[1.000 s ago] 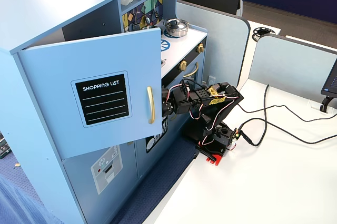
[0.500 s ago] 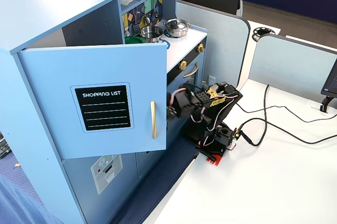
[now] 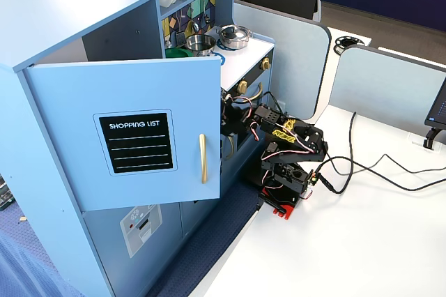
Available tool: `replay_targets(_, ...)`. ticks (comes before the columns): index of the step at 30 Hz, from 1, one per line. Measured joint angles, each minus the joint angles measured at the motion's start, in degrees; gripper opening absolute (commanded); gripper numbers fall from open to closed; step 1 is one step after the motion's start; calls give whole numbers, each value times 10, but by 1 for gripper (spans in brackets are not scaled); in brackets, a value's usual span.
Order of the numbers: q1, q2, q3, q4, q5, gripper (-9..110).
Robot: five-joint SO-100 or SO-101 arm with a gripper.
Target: Open the left cabinet door
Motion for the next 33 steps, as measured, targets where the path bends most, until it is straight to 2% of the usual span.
replay_targets(3, 24, 37, 65, 84, 36, 3)
replay_targets(9, 44, 133, 209, 174, 120, 3)
replay_targets(15, 39, 178, 238, 230, 175, 2)
replay_targets(29, 44, 251, 240, 279, 176, 0)
replay_targets(33, 44, 257, 240, 291, 148, 0)
